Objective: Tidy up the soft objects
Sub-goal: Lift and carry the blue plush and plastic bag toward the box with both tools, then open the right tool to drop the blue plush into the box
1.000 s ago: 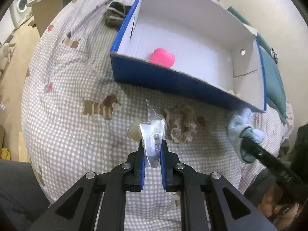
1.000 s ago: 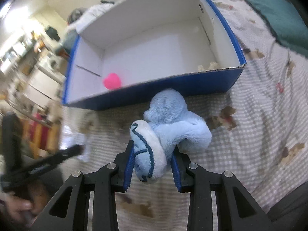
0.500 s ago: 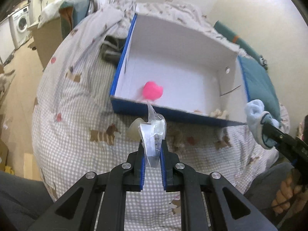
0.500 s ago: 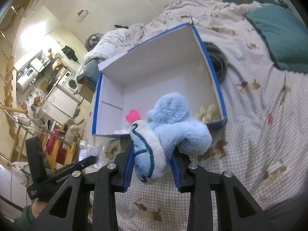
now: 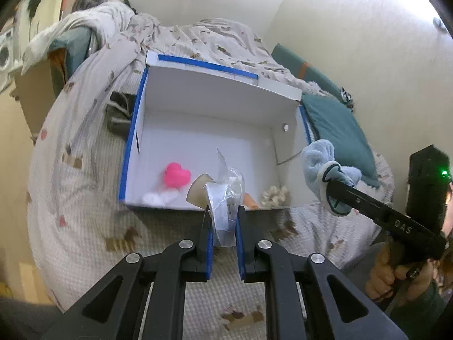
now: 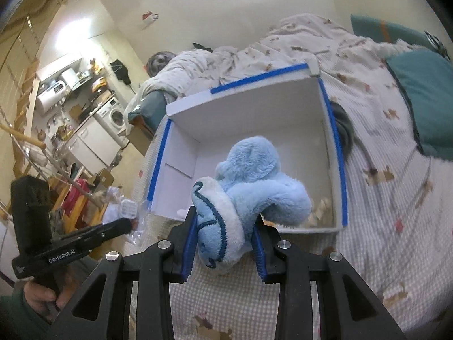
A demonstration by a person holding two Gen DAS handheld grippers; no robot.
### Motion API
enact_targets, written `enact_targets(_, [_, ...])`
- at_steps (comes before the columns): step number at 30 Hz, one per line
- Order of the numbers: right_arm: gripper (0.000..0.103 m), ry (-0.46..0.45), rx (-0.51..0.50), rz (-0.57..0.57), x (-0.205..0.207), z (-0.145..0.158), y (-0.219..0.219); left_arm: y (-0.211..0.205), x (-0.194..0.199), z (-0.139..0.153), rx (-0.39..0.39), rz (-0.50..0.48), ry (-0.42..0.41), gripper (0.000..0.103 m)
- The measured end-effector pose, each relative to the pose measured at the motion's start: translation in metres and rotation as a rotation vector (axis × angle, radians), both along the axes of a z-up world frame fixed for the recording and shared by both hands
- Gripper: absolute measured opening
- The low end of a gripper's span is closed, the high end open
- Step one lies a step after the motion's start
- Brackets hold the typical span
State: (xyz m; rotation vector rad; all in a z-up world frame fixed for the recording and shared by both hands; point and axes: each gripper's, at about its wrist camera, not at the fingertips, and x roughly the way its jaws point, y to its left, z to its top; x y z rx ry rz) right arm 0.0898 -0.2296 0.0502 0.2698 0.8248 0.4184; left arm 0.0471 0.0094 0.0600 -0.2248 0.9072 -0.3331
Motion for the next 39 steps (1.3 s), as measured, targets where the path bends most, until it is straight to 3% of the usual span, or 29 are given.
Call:
enact_targets(11, [0.036, 0.012, -0.035, 0.015, 0.046, -0.014, 0.011, -0.021, 0.048, 0.006, 0.065, -0.051, -0.06, 0.012])
enact_targets(15, [0.036, 0.034, -0.031, 0.007, 0.058, -0.025, 0.011, -0.026, 0.055, -0.001, 0.02, -0.117, -0.086, 0.012])
enact_targets(20, [0.036, 0.066, -0.016, -0.002, 0.063, -0.039, 0.01, -0.035, 0.056, -0.012, 0.045, -0.137, -0.102, 0.012])
enact_targets(28, [0.038, 0.12, -0.057, 0.033, 0.068, -0.056, 0.021, -0.036, 0.056, -0.029, 0.05, -0.115, -0.04, 0.012])
enact_targets(33, [0.047, 0.165, -0.074, 0.027, 0.074, -0.067, 0.023, -0.035, 0.053, -0.028, 0.057, -0.109, -0.053, 0.012])
enact_targets(35, [0.062, 0.195, -0.08, 0.003, 0.077, -0.072, 0.021, -0.034, 0.052, -0.029, 0.056, -0.104, -0.052, 0.012])
enact_targets(39, [0.066, 0.227, 0.039, -0.052, 0.076, -0.072, 0.001, -0.03, 0.047, -0.026, 0.048, -0.1, -0.055, 0.012])
